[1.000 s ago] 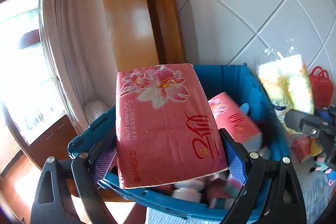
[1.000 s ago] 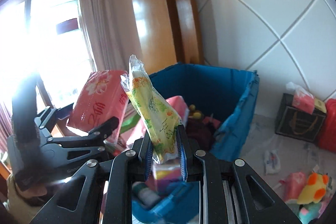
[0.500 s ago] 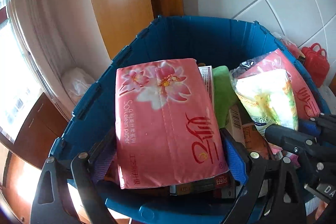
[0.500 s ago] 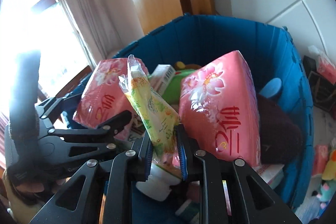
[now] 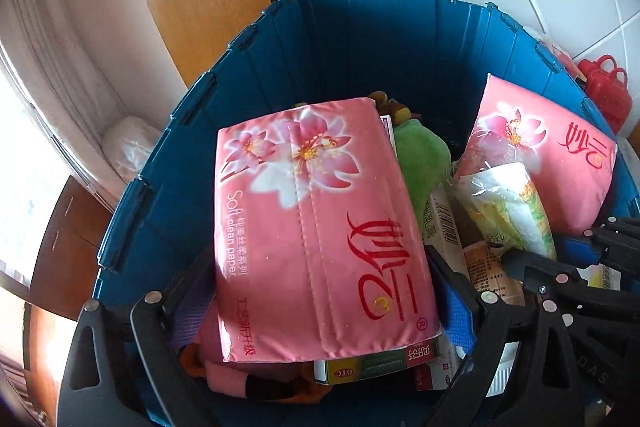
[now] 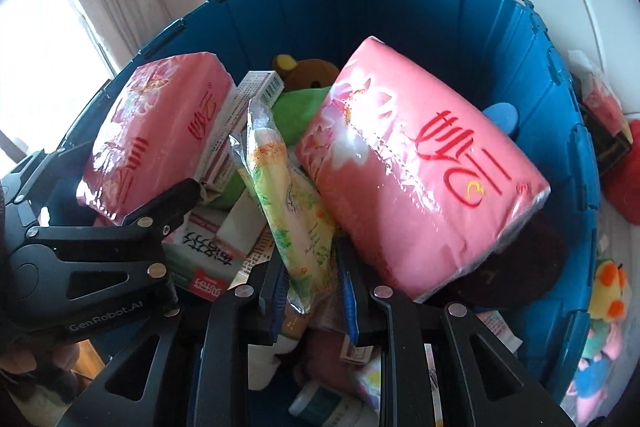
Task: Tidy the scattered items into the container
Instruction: 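Open both tools to drop the tissue pack and wipe pack into the crate, then withdraw both tools from the crate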
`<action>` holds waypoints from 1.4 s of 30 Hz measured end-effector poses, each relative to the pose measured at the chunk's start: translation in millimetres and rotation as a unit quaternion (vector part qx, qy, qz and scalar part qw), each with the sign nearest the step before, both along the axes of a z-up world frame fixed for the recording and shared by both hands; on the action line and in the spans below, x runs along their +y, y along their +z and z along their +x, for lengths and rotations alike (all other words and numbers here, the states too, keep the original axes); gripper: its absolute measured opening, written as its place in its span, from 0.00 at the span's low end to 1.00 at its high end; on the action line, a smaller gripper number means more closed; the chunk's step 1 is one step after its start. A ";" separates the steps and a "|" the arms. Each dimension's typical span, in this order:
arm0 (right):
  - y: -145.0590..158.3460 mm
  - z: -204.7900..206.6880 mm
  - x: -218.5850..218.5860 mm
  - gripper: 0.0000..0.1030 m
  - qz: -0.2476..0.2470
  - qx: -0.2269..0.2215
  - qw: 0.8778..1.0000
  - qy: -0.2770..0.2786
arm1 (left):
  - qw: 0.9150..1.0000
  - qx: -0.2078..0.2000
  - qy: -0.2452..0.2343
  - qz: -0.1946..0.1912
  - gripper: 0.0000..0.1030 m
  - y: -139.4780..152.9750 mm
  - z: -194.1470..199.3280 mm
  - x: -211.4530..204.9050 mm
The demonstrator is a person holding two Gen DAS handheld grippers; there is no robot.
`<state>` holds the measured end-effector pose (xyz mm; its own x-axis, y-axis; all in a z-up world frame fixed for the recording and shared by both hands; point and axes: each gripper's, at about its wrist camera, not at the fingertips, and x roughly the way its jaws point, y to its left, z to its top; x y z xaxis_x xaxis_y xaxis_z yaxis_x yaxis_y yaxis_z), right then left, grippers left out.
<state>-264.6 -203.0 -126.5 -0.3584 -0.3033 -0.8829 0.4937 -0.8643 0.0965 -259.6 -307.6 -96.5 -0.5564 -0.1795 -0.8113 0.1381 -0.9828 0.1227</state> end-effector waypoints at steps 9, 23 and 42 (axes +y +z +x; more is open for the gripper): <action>-3.1 7.3 20.6 0.44 0.016 0.009 1.000 -0.019 | 1.000 0.006 0.018 0.004 0.97 1.5 22.5 2.4; 51.6 55.4 56.9 1.00 -0.002 0.089 0.996 -0.014 | 0.998 0.064 0.021 -0.017 1.00 37.4 63.6 24.4; 87.9 156.5 290.9 1.00 -0.092 0.145 0.978 -0.117 | 0.991 0.130 0.007 0.027 1.00 83.6 156.6 171.2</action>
<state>-108.1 87.9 -38.6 -0.6647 -0.3275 -0.6715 0.3139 -0.9380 0.1468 -102.9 -136.4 -13.0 -0.7453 -0.1492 -0.6499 0.1723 -0.9846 0.0286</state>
